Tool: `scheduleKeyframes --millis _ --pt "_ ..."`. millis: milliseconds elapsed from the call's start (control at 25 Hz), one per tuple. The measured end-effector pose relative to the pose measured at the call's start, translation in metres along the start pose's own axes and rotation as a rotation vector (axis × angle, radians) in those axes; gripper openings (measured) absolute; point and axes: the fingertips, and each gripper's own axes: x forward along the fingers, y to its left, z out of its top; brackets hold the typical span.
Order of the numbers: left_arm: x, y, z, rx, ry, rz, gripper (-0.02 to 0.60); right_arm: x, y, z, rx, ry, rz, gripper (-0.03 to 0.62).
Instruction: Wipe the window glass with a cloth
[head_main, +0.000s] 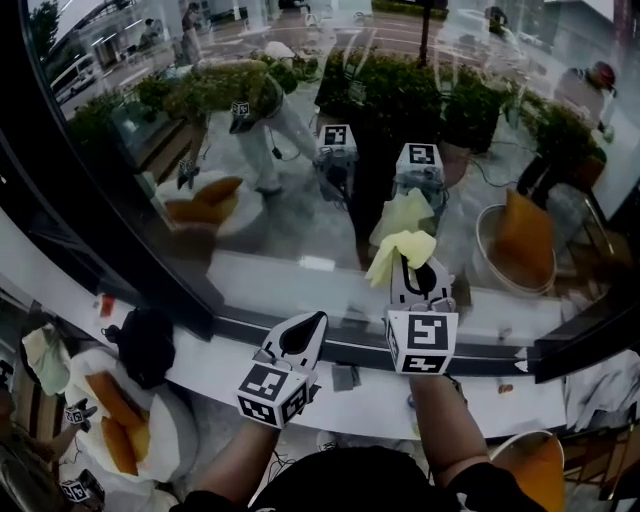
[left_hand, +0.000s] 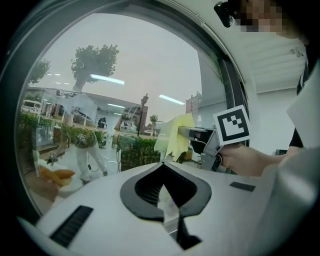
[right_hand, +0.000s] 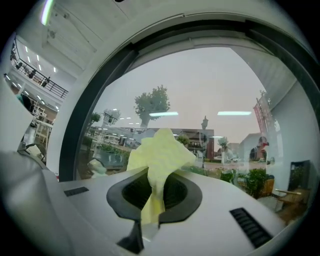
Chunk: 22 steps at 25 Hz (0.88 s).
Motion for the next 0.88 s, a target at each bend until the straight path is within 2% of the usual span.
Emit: scheduleKeyframes --millis 400,600,880 --pt "-0.039 0.052 -0.004 -0.026 -0.013 0.077 0.008 0.034 0.076 0.005 -0.015 0.019 0.095 0.043" --pt "-0.048 0.062 -0.008 -0.038 -0.009 0.095 0.008 0.039 0.08 0.002 -0.023 0.022 0.093 0.043" --pt "-0.047 0.059 -0.004 -0.034 -0.018 0.083 0.008 0.04 0.081 0.0 -0.007 0.035 0.098 0.043"
